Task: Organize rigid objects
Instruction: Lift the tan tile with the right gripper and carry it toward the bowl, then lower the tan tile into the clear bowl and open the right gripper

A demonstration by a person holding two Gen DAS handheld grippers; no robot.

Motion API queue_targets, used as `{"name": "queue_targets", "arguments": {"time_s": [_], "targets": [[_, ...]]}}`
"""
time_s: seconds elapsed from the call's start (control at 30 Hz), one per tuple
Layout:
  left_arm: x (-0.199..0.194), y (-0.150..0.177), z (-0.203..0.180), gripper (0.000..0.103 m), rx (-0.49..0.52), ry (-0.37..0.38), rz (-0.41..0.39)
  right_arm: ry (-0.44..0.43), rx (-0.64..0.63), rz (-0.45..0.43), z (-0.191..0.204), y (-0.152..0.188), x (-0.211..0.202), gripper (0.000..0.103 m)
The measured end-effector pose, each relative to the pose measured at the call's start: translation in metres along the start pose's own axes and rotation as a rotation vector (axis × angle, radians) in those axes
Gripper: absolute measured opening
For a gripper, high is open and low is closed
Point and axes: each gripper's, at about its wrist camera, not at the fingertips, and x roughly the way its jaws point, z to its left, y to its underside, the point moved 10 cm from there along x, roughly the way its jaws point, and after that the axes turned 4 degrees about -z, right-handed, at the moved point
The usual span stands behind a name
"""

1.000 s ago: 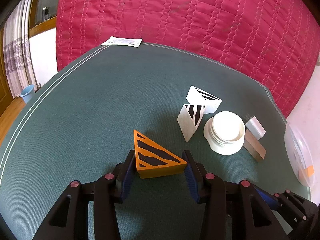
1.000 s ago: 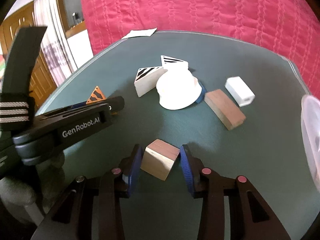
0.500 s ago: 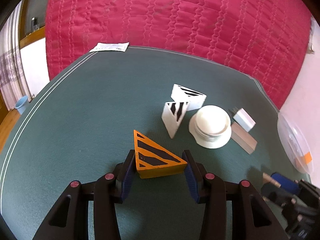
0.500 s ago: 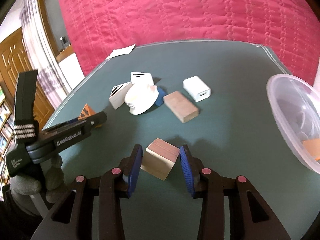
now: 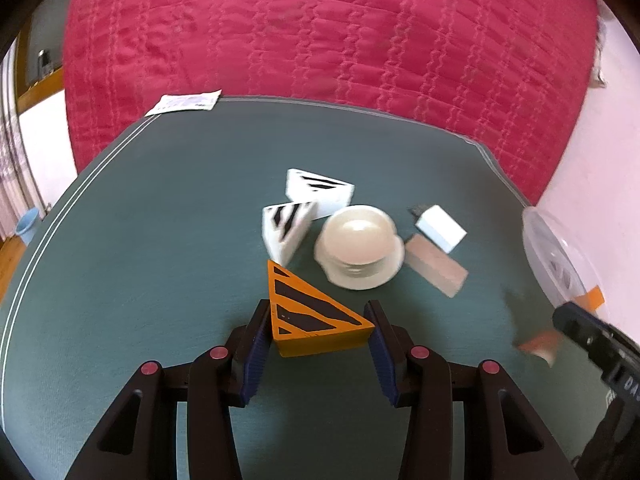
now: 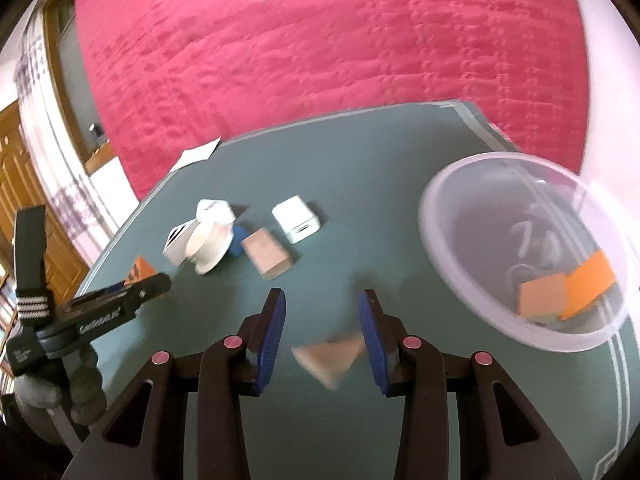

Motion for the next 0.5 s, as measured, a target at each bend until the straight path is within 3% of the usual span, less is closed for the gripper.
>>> {"name": "queue_targets", "arguments": {"time_s": [0.27,0.4,0.5], "targets": [[-0.002,-0.009,-0.036,0.048,0.071,0.031,-0.013,0.078,0.091,-0.078,-0.058,-0.020,-0.023,0.039],[-0.003,-0.009,-0.046,0.048,0.094,0.039,-0.017,0.021,0.154,-0.062,-0.066,-0.016,-0.027,0.040],[-0.002,-0.008,-0.049,0.048,0.099,0.036,-0.012,-0.005,0.127,-0.037,-0.055,-0.007,-0.025,0.040]]}}
